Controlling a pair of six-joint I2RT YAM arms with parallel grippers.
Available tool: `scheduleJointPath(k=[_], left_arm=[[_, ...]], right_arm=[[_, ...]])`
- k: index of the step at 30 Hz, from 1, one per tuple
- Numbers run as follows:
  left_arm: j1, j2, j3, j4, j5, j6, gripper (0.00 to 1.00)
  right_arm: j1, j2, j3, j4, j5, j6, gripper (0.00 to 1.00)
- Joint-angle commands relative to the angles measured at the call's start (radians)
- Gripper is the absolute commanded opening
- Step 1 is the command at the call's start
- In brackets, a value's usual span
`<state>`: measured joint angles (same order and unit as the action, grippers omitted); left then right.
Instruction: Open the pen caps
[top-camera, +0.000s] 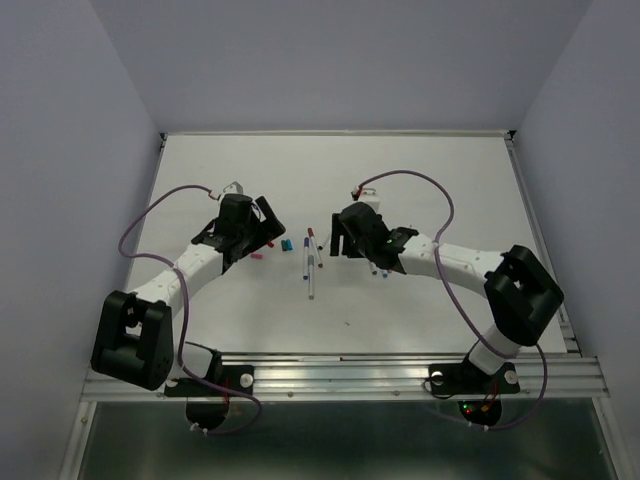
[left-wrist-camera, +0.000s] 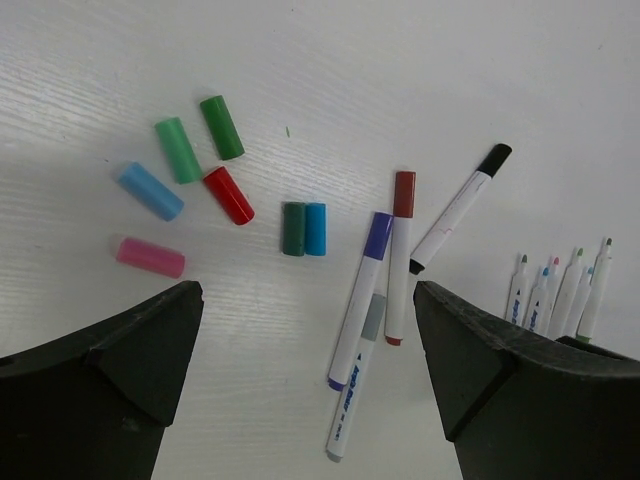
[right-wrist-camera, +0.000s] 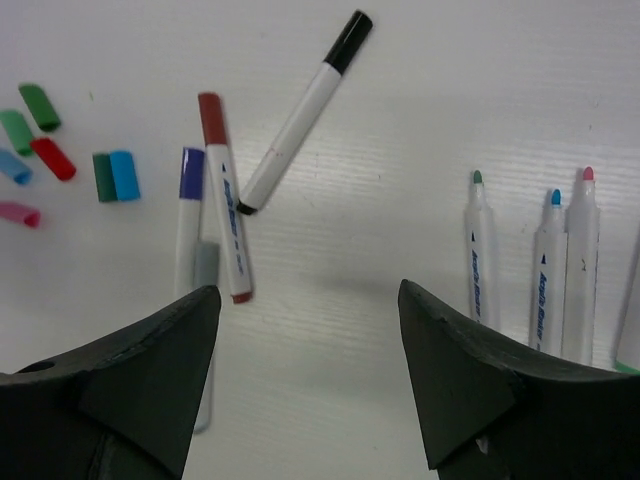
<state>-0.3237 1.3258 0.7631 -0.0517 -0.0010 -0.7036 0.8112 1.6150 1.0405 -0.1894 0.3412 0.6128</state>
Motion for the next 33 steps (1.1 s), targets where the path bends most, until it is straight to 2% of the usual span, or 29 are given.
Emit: scheduleJointPath(k=[1,4,10,15,18,22,24,25,26,27,33], left_arm=[[-0.006,-0.053,0.019,-0.013,-0.004,0.009,0.99],[-0.006,-0.059,0.012,-0.010,-0.004,0.006,0.99],[-0.006,-0.060,0.008,-0.010,-0.004,0.001,0.99],[-0.006,-0.063,0.002,0.000,-0.004,0.006,0.99],[-0.008,-0.068,-0.001,0.001,-0.004,0.006,0.99],[-0.006,-0.073,-0.001,0.003,-0.004,0.006,0.99],[-0.006,-0.071,0.004,0.004,-0.004,0.004,0.99],[-0.006,-0.070,0.004,0.007,-0.004,0.003,0.99],[-0.006,-0.068,0.005,0.009,-0.004,0.003,0.99],[-0.006,-0.066,0.007,0.010,-0.004,0.001,0.99],[-0.006,-0.062,0.012,0.012,0.028,0.004,0.99]], right_arm=[[0.002,0.083,0.140,-0.049,0.189,0.175,0.77],[0.002,0.187,0.257,-0.123,0.226,0.249,0.77],[0.002,0.379,0.409,-0.202,0.330,0.283,0.75],[0.002,0.490,0.524,-0.243,0.297,0.280,0.73],[0.002,0.523,0.530,-0.246,0.289,0.281,0.68],[0.002,0.530,0.497,-0.245,0.249,0.274,0.56],[0.002,0.530,0.480,-0.245,0.233,0.252,0.44],[0.002,0.528,0.463,-0.245,0.229,0.240,0.30],[0.002,0.525,0.454,-0.245,0.223,0.240,0.11],[0.002,0.520,0.446,-0.245,0.223,0.243,0.01],[0.002,0.511,0.421,-0.243,0.232,0.162,0.01]])
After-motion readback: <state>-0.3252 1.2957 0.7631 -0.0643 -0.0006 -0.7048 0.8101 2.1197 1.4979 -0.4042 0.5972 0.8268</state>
